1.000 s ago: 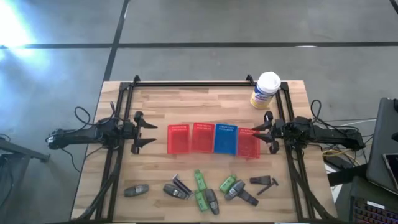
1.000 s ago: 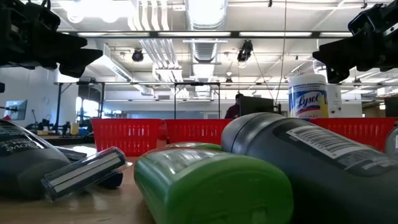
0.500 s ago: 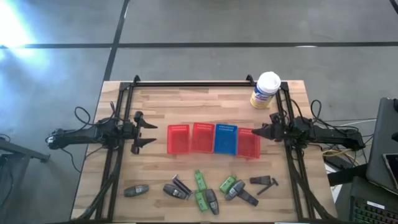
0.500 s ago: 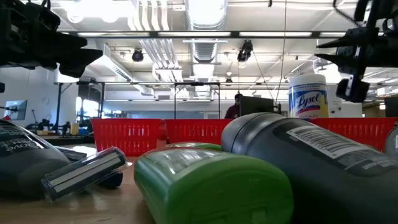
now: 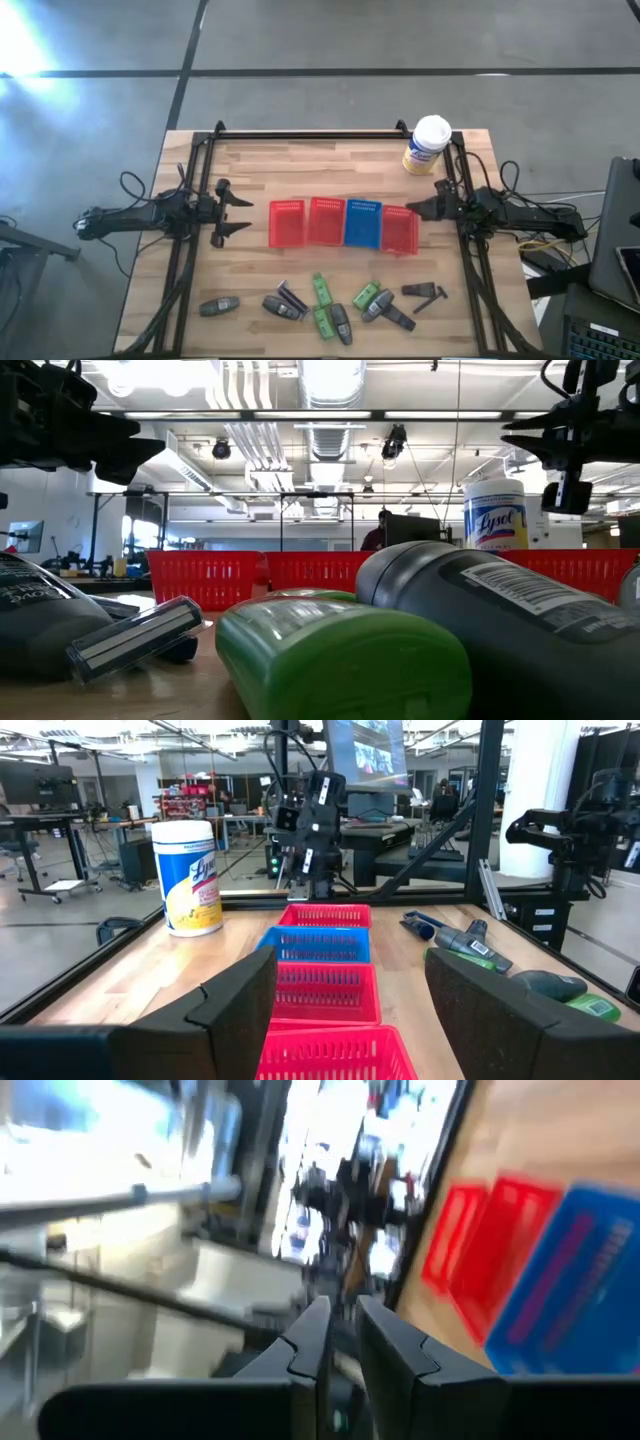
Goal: Pick & Place Travel size toiletries
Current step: Put the blue razor into the right orange basket
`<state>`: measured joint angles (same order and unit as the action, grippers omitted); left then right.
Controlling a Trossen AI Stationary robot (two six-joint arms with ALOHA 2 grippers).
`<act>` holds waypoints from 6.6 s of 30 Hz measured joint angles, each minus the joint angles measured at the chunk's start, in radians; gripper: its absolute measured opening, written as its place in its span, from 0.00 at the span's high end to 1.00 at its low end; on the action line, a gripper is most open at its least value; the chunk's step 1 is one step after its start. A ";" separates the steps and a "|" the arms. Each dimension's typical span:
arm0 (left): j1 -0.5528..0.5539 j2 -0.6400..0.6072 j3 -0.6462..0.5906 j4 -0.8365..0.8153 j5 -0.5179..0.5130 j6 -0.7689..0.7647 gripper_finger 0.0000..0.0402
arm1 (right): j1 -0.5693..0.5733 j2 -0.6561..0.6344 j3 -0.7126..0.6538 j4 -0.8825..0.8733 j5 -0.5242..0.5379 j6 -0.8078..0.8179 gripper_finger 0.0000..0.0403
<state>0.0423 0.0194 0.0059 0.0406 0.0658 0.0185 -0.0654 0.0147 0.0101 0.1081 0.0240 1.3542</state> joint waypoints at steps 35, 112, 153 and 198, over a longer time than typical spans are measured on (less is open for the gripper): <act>0.000 0.000 0.000 -0.006 0.000 0.000 0.35 | 0.427 0.977 0.800 -1.273 -0.349 -0.154 0.67; 0.000 0.001 0.000 -0.016 0.000 0.000 0.35 | 1.030 1.564 0.903 -0.946 -0.126 -0.661 0.72; 0.000 0.002 0.000 -0.016 0.000 0.000 0.35 | 1.029 1.568 0.775 -0.867 -0.069 -0.660 0.78; 0.000 0.002 0.000 -0.015 0.000 0.000 0.35 | 0.930 1.068 0.688 -0.865 0.385 0.538 0.93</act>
<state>0.0424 0.0212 0.0059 0.0252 0.0662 0.0185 0.8643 1.0831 0.6984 -0.7566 0.4086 1.8921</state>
